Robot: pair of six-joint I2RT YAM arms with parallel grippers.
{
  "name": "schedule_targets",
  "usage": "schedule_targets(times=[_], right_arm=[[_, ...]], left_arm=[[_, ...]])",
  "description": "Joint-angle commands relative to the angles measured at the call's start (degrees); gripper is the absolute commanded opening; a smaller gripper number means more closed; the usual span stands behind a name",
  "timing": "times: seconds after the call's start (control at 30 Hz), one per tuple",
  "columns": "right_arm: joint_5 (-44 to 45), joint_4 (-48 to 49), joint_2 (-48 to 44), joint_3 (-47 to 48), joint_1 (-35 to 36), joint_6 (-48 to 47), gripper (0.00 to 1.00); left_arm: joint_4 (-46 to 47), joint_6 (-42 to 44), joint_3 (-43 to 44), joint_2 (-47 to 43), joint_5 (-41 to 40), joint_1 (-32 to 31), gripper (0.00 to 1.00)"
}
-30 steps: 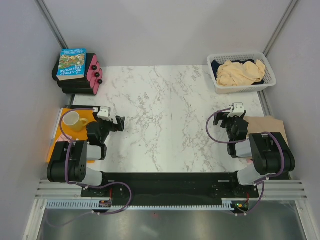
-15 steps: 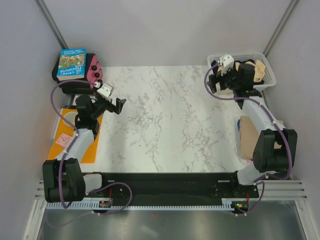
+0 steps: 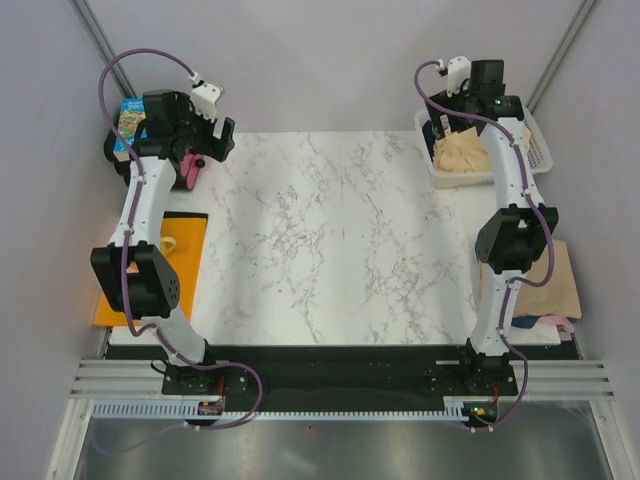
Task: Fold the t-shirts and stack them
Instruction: Grab crumpled tshirt from bin with the right arm
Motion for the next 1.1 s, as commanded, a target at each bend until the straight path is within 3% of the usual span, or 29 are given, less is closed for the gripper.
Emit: schedule_targets(times=[0.0, 0.13, 0.23, 0.4, 0.57, 0.87, 0.97, 1.07], right_arm=[[0.4, -10.7, 6.95, 6.67, 0.04, -3.83, 0.98], [7.76, -3.32, 12.3, 4.55, -1.97, -1.39, 0.98], [11.63, -0.15, 16.87, 8.5, -4.79, 2.83, 0.92], [15.42, 6.44, 17.24, 4.47, -6.29, 6.54, 0.92], [14.46, 7.15, 20.49, 5.87, -6.29, 6.8, 0.81], [6.9, 7.41, 20.06, 4.91, -5.94, 7.77, 0.79], [4.7, 7.15, 21.11, 4.03, -5.85, 7.5, 0.74], [4.0, 6.89, 23.04, 4.2, -5.85, 7.24, 0.54]], left_arm=[[-18.48, 2.82, 11.6, 6.43, -2.75, -0.24, 0.99], [-18.75, 7.57, 15.39, 8.46, -4.94, -1.99, 1.0], [-18.75, 8.63, 16.36, 8.55, -5.03, -2.17, 1.0], [-18.75, 8.63, 14.26, 7.58, -4.24, -4.63, 1.0], [-18.75, 8.19, 12.06, 6.97, -2.66, -5.77, 1.0], [-18.75, 8.63, 11.18, 7.14, -4.07, -7.36, 1.0], [-18.75, 9.16, 11.7, 7.67, -4.33, -7.53, 1.0], [-18.75, 9.77, 12.67, 8.28, -5.03, -8.15, 1.0]])
